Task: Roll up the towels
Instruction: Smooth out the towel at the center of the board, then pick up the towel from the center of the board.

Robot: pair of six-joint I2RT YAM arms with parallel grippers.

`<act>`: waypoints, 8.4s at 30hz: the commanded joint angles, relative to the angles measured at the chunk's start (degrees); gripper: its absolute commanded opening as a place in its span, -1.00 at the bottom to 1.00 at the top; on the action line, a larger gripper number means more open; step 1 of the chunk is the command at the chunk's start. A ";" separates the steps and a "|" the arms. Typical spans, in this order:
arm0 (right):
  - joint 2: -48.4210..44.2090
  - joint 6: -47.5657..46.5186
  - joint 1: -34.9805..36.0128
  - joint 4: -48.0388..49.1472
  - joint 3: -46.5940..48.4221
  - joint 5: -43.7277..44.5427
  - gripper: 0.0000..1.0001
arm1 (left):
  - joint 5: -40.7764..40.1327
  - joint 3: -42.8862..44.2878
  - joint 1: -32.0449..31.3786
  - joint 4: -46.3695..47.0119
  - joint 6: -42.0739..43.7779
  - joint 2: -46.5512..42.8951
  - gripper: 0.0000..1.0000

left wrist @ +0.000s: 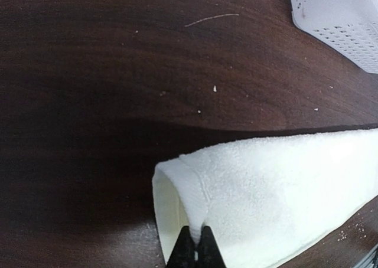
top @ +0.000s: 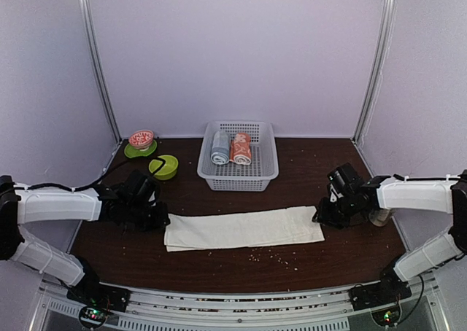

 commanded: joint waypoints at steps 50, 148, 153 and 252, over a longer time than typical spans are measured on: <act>-0.81 -0.15 0.36 -2.06 -2.47 -2.13 -0.43 | -0.42 -2.19 2.53 5.84 1.76 9.15 -1.00; 5.43 28.27 -3.11 27.91 -14.49 -2.47 -0.88 | 2.12 -5.15 2.58 9.67 1.15 10.91 -1.00; 4.35 26.98 -3.37 27.24 -13.93 -1.98 -1.00 | 2.13 -5.33 2.62 9.52 1.17 10.54 -1.00; -5.18 16.68 3.34 -11.50 -10.45 0.94 -1.00 | 8.39 -4.34 -7.47 14.85 2.13 11.56 -0.83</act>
